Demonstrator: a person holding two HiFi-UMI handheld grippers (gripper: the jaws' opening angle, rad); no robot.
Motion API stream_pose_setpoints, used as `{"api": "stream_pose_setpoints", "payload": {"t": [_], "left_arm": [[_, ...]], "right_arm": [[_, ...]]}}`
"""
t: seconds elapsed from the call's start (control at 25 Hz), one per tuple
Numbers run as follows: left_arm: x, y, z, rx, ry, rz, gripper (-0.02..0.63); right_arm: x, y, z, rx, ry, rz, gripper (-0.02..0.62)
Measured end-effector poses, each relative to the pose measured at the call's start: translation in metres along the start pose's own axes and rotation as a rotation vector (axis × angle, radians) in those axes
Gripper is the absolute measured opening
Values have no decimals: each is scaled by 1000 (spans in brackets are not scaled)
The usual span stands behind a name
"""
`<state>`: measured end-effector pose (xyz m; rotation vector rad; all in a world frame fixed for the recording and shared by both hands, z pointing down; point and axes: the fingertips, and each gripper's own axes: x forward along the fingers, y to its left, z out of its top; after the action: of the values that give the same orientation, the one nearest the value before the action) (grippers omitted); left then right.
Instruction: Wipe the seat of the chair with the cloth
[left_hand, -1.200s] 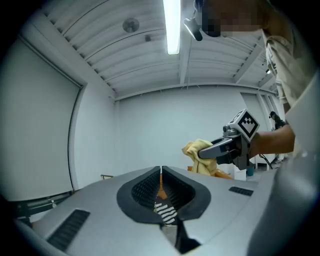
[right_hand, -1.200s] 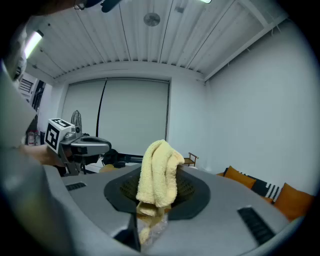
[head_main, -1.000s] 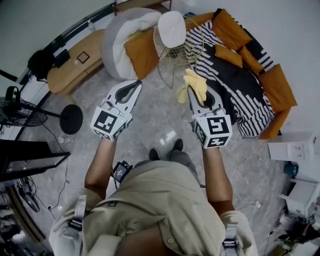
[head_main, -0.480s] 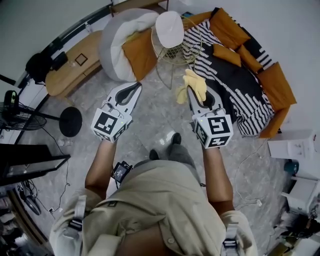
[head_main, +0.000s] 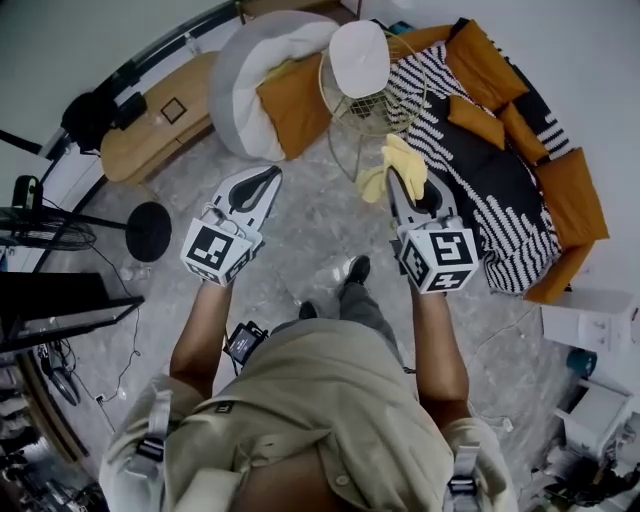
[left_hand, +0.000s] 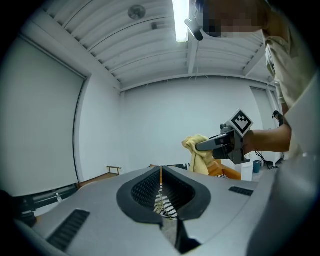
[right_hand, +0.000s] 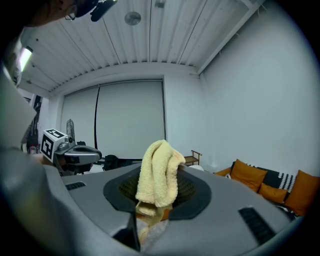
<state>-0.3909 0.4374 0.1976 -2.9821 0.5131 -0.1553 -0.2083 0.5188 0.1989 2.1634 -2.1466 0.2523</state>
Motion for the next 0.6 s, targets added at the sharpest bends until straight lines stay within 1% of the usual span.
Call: {"api": "stream_pose_setpoints", "payload": {"t": [0.36, 0.6], "left_arm": [[109, 23, 5, -20, 40, 65, 28], [164, 31, 7, -11, 73, 109, 28]], "right_arm": [[76, -96, 8, 12, 24, 81, 126], [112, -149, 15, 18, 22, 132, 126]]}}
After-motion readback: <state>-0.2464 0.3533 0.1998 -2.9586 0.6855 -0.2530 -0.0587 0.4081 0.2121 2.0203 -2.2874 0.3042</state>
